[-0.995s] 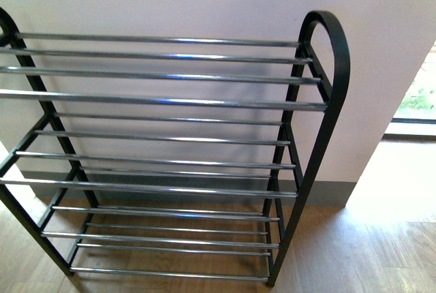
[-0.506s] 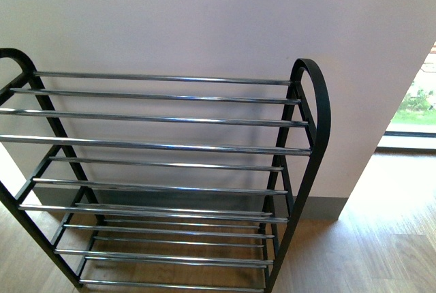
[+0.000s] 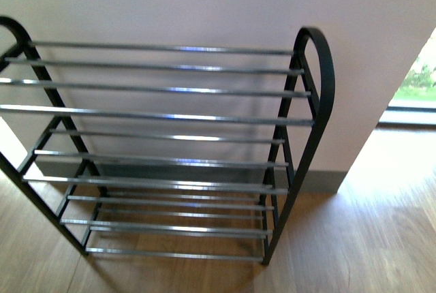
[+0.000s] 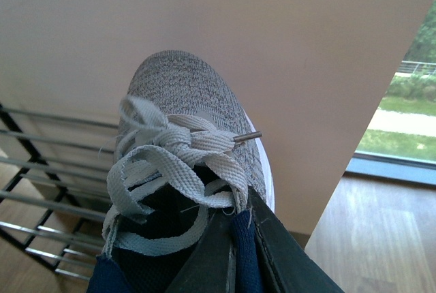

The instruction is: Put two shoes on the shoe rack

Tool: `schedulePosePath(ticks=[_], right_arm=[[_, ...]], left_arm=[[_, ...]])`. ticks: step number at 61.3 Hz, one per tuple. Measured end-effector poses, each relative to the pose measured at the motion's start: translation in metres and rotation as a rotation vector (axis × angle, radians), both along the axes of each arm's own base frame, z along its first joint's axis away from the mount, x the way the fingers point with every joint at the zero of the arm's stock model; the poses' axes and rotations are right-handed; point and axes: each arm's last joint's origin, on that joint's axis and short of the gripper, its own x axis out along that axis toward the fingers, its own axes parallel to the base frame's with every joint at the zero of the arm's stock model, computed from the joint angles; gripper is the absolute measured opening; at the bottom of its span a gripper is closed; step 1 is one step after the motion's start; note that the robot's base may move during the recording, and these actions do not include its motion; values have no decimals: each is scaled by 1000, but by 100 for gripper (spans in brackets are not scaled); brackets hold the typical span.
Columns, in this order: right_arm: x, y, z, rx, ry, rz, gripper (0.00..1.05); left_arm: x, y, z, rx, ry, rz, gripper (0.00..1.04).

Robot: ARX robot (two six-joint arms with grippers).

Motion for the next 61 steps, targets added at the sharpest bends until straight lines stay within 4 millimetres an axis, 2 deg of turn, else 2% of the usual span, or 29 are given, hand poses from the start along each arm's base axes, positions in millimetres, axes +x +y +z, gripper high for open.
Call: schedulePosePath(ticks=[9,28,35,46,61], right_arm=[[38,-1,17,-25,19,-21,1],[119,10,33,-89,96,-45,1],[142,17,37,-100,110,-54,1],[164,31,33,-119,162,-71,1],[183,52,9,-207,328,-121,1]], left_arm=[[0,0,0,0,0,0,2],[0,0,0,0,0,0,2],[0,0,0,0,0,0,2],[0,0,0,0,0,0,2],[0,0,0,0,0,0,2]])
